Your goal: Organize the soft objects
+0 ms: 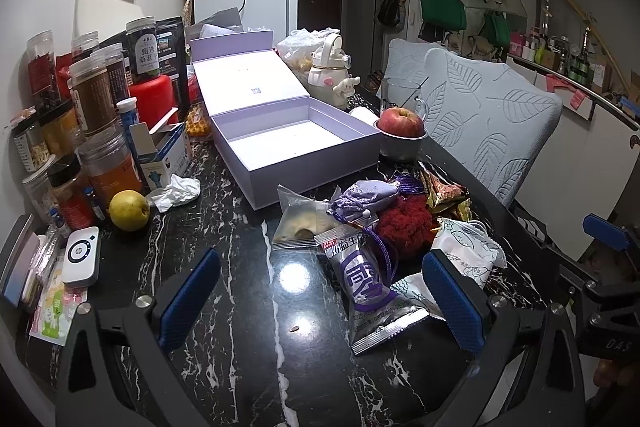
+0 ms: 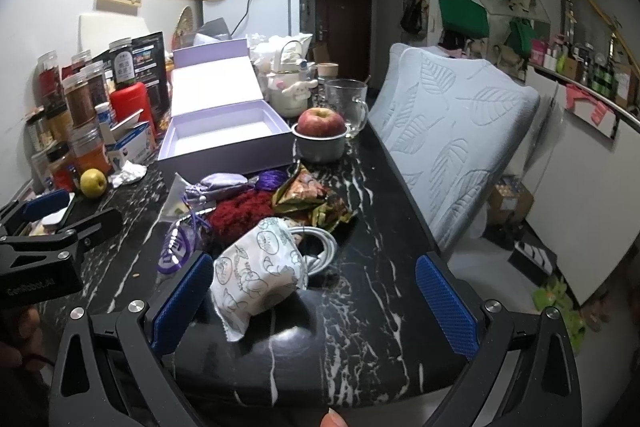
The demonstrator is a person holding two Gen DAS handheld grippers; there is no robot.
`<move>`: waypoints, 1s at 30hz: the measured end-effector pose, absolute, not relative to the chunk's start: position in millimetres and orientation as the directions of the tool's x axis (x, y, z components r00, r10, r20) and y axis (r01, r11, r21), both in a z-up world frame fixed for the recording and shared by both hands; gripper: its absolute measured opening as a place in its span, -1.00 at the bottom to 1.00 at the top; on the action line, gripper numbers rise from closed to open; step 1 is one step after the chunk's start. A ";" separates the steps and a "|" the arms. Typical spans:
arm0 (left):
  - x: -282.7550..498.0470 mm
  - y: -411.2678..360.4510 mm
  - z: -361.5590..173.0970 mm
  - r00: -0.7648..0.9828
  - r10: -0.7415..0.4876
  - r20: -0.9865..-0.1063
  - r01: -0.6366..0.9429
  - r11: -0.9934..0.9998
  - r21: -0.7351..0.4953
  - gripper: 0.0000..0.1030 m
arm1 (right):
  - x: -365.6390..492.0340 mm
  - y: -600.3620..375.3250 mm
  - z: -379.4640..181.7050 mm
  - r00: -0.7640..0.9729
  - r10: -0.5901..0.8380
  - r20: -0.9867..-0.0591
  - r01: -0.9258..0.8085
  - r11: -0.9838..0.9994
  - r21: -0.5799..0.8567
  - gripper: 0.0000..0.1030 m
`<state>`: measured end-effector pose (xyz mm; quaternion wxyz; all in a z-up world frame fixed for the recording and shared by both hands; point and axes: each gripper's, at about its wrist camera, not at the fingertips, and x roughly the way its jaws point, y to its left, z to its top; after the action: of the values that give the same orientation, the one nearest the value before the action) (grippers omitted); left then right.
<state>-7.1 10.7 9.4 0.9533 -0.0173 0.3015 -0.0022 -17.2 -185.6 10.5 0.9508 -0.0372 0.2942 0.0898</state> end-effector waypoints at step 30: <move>-10.6 9.6 6.2 0.810 -0.035 -0.585 0.001 0.998 -0.059 1.00 | -22.3 -183.3 10.9 0.814 0.153 -0.561 -0.201 0.979 -0.025 1.00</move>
<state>-10.6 9.6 6.2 0.9509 -0.0279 0.3081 -0.0096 -22.3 -183.3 10.9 0.9513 -0.0414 0.2908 0.0930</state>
